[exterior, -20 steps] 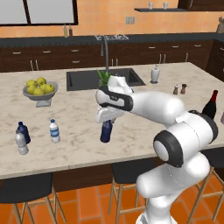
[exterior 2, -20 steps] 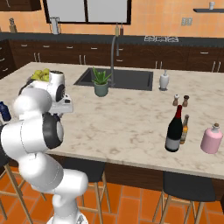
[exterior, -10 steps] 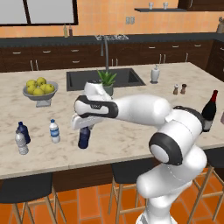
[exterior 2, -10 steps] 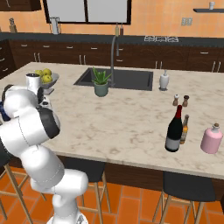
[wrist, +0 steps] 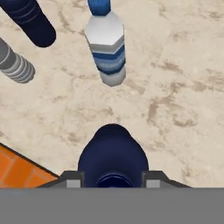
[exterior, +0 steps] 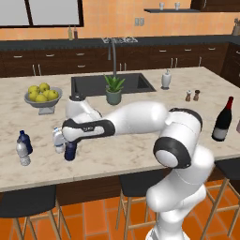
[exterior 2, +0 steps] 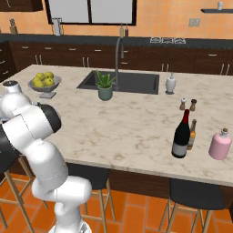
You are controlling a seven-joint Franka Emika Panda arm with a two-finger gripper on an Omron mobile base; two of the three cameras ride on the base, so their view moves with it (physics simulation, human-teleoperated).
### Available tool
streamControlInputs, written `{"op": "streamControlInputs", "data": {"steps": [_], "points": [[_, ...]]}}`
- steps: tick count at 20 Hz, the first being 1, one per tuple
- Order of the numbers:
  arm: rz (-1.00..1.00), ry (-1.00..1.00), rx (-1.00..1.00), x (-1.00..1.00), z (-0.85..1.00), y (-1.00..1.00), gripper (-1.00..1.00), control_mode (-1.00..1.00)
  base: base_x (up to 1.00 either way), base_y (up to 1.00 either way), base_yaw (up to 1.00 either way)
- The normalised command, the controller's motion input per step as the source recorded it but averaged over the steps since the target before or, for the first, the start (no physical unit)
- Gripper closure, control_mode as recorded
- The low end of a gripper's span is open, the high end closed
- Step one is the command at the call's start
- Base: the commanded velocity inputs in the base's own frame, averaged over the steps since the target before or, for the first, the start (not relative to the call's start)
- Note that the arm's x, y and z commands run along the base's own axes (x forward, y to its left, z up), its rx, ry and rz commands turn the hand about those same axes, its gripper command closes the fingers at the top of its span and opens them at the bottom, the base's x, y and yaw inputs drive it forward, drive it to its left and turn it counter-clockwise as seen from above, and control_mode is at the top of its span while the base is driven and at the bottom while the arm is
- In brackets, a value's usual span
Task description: Move the plastic bottles in the middle to the plastics group, and the glass bottles in the middle to the glass group.
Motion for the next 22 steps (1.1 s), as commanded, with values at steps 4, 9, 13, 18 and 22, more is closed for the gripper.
{"op": "streamControlInputs", "data": {"steps": [4,9,13,18,22], "points": [[-0.22,-0.04,0.00,0.00,-0.30,0.60,1.00,-1.00,0.00,0.00,0.00],[-0.15,-0.01,0.01,0.00,-0.10,0.23,1.00,-1.00,0.00,0.00,0.00],[-0.19,-0.01,0.00,0.10,-0.22,0.20,1.00,-1.00,0.00,0.00,0.00],[-0.15,-0.01,0.00,0.14,-0.36,0.11,1.00,-1.00,0.00,0.00,0.00],[-0.07,0.00,0.00,0.28,-0.23,0.08,1.00,-1.00,0.00,0.00,0.00]]}}
